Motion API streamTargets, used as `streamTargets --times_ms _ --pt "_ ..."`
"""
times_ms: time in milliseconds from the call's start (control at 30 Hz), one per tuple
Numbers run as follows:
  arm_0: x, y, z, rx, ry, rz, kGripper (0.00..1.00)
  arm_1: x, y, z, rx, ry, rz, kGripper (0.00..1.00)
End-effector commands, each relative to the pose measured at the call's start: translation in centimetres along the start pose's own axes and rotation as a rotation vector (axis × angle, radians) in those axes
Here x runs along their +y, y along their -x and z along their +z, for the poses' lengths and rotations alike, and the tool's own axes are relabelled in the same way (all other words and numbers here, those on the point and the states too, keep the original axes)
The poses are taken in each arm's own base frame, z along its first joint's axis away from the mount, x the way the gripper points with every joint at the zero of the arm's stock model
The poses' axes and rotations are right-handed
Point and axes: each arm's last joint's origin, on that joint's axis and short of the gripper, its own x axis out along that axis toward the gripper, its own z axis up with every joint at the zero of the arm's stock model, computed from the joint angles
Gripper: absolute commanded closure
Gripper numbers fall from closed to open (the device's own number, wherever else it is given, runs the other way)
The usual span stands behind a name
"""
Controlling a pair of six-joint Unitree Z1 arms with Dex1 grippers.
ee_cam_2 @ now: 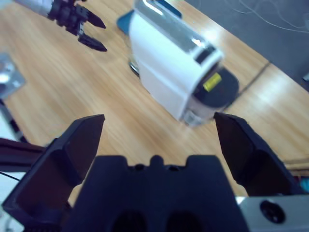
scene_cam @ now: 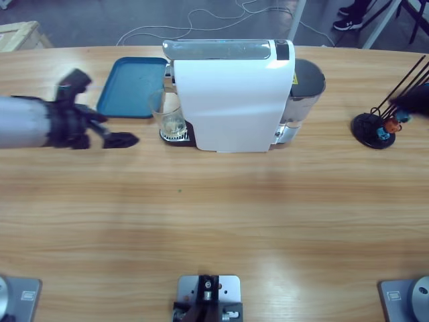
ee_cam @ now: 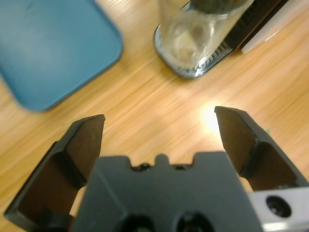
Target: Pour coffee
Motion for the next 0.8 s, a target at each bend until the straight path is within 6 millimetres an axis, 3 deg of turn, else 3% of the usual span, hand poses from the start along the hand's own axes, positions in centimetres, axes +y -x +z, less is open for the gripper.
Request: streamTargets --times_ms 33,167,367,533,800 --pt "0.2 8.3 -2.8 -0.015 0.117 0.039 0.013 -4.2 -12.5 8.0 0.21 0.033 0.03 1.0" --pt "0.2 10.9 -2.4 -0.047 0.114 0.036 0.023 -7.2 -18.3 9.8 0.328 0.043 -0.125 1.0" --pt "0.6 10.3 -2.8 -0.019 0.123 0.045 0.027 -9.3 -23.4 9.1 0.455 0.021 -0.167 1.0" --pt "0.8 9.0 -2.4 0.006 0.125 0.055 0.027 -10.4 -23.7 8.4 0.515 0.01 -0.259 1.0" --pt "0.9 8.8 -2.3 -0.003 0.119 0.056 0.032 -9.7 -20.9 8.7 0.532 -0.015 -0.284 1.0"
